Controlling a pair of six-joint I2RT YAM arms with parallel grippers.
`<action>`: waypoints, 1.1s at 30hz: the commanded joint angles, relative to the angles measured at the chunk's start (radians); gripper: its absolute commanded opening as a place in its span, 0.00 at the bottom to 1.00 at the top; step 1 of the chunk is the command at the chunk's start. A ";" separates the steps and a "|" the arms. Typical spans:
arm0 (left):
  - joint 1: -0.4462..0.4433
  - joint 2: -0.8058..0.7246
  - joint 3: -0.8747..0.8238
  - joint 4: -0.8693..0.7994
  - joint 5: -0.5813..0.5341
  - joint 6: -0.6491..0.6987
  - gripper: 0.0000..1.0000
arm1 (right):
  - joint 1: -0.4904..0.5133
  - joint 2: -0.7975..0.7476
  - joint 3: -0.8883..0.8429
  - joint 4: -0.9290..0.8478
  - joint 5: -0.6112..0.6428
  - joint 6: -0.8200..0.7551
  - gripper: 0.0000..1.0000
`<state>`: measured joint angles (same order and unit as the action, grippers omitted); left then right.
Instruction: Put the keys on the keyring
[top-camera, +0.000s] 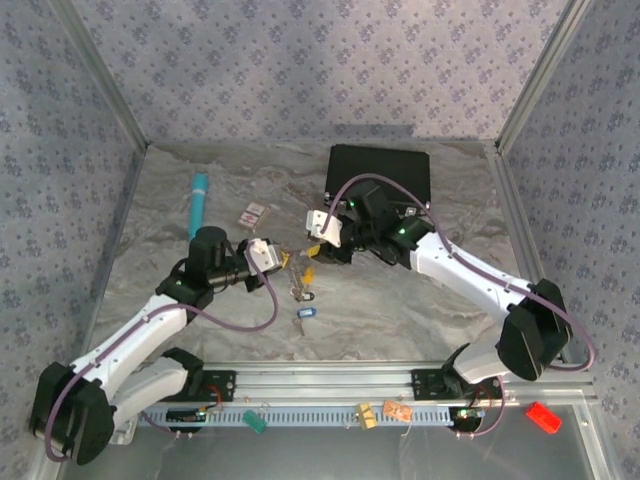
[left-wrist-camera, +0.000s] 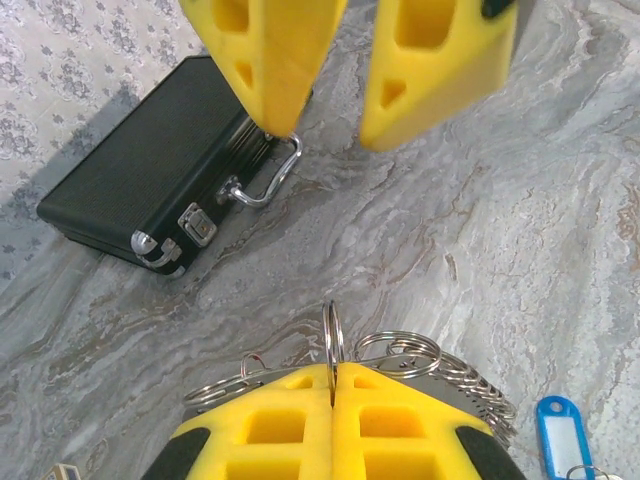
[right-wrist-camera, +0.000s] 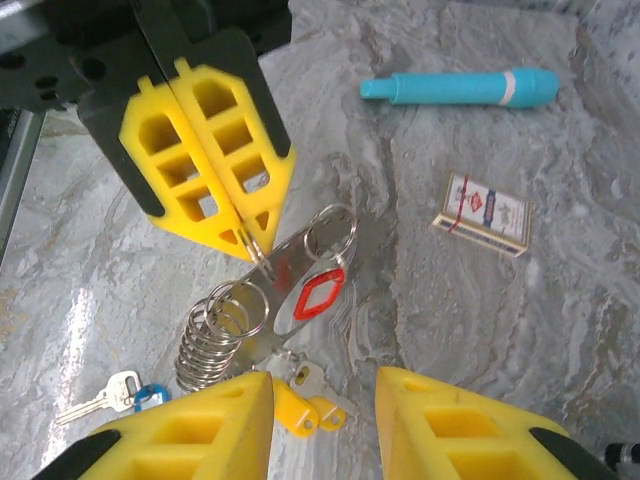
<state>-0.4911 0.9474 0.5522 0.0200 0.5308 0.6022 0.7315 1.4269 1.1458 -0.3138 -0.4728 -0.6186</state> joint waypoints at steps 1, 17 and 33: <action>-0.012 -0.022 0.031 0.006 -0.005 0.029 0.00 | 0.034 0.010 -0.024 -0.003 0.052 0.029 0.33; -0.046 -0.019 0.079 -0.088 0.024 0.045 0.00 | 0.102 0.059 0.003 0.045 0.047 -0.009 0.31; -0.048 -0.014 0.077 -0.095 0.044 0.050 0.00 | 0.093 0.043 -0.005 0.067 -0.024 -0.003 0.26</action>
<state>-0.5323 0.9440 0.5945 -0.0837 0.5327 0.6323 0.8272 1.4841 1.1229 -0.2558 -0.4595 -0.6182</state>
